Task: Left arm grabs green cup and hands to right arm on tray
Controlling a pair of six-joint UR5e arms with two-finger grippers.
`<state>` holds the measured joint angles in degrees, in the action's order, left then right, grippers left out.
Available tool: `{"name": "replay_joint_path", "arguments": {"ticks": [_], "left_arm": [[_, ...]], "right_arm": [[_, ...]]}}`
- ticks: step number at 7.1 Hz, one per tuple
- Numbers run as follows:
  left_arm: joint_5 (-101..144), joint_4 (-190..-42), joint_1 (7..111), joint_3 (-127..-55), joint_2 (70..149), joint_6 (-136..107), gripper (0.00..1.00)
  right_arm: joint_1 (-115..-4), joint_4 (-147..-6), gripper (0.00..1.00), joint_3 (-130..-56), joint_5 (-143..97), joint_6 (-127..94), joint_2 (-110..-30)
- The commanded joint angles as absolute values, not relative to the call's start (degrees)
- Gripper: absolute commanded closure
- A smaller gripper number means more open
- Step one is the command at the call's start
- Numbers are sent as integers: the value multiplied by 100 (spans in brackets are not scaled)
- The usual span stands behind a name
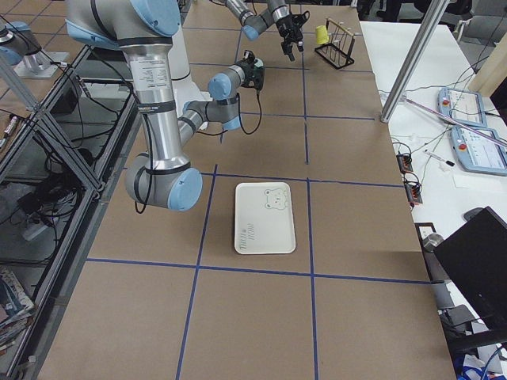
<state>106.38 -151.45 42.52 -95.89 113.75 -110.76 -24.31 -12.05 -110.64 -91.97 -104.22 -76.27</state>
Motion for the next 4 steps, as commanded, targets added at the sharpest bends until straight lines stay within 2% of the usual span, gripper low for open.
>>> {"name": "replay_joint_path", "arguments": {"ticks": [1, 4], "left_arm": [[11876, -13621, 5005, -9624, 11312, -9221, 0], [12971, -12439, 5992, -9712, 10489, -6382, 0]], "right_arm": [[-3475, -2918, 100, -11170, -10574, -10136, -7603], [-4340, -5870, 100, -11521, -11557, -8278, -7629]]}}
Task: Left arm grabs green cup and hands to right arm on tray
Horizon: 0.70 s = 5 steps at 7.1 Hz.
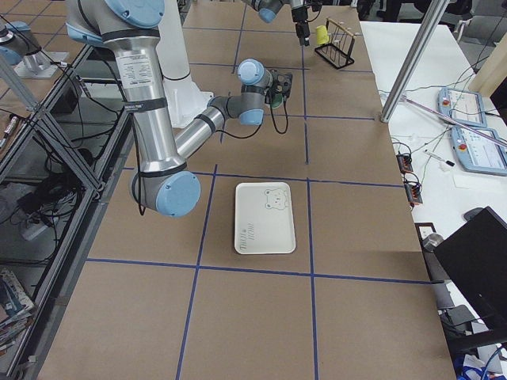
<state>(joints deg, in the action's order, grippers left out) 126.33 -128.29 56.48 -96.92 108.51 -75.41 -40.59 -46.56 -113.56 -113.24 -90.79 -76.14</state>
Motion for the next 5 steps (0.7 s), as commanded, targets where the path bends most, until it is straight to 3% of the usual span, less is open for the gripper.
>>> {"name": "replay_joint_path", "arguments": {"ticks": [1, 3, 5], "left_arm": [[12981, -12089, 6159, -9712, 9989, -5128, 0], [12973, -10539, 6704, -9712, 9686, -2876, 0], [12973, -8745, 7712, -9782, 9624, -346, 0]], "right_arm": [[-4464, -7002, 100, -11705, -11558, -7331, -7629], [-4806, -8301, 100, -11847, -11558, -5710, -7716], [-5183, -8341, 100, -12075, -11601, -4673, -8399]]}}
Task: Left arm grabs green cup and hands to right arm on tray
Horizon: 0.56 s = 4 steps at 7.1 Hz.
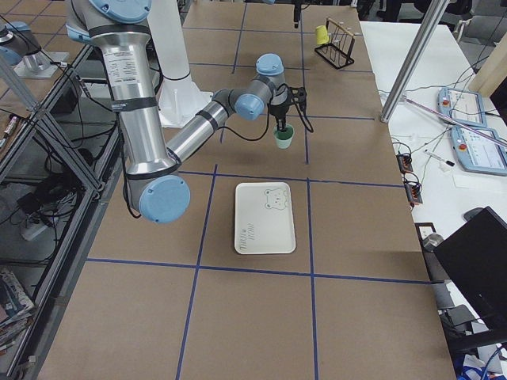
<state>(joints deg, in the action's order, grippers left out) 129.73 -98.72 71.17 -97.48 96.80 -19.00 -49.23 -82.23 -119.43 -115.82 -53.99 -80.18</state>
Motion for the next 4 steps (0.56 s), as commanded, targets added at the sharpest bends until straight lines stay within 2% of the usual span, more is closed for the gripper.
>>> {"name": "replay_joint_path", "arguments": {"ticks": [1, 2, 4], "left_arm": [[12973, -8171, 8082, -9774, 9589, 553, 0], [13077, -7921, 8564, -9782, 9354, 884, 0], [13665, -8556, 9068, -9878, 8547, 984, 0]], "right_arm": [[-5438, -8332, 100, -12067, -11776, -4223, -8585], [-5780, -8271, 100, -12076, -12056, -3906, -8804], [-6072, -8209, 100, -12199, -12155, -3534, -9270]]}}
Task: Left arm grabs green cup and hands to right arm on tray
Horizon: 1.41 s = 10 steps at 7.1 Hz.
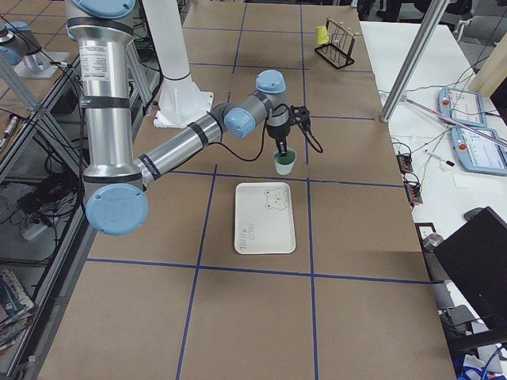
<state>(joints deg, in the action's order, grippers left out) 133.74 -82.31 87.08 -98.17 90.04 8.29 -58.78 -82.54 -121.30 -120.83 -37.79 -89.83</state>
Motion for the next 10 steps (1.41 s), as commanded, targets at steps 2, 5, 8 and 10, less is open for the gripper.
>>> {"name": "replay_joint_path", "arguments": {"ticks": [2, 5, 8, 10], "left_arm": [[13676, -8613, 9149, -10106, 8236, 967, 0], [13667, -8552, 9149, -10239, 8209, 905, 0], [13771, -8552, 9149, -10231, 8209, 896, 0], [13781, -8552, 9149, -10239, 8218, 896, 0]], "right_arm": [[-6082, -7072, 100, -12129, -12164, -3656, -9972], [-6065, -6509, 99, -11859, -12042, -4303, -10327], [-5436, -5458, 98, -11058, -11291, -4728, -10433], [-5047, -5423, 96, -10750, -11206, -4728, -10380]]}}
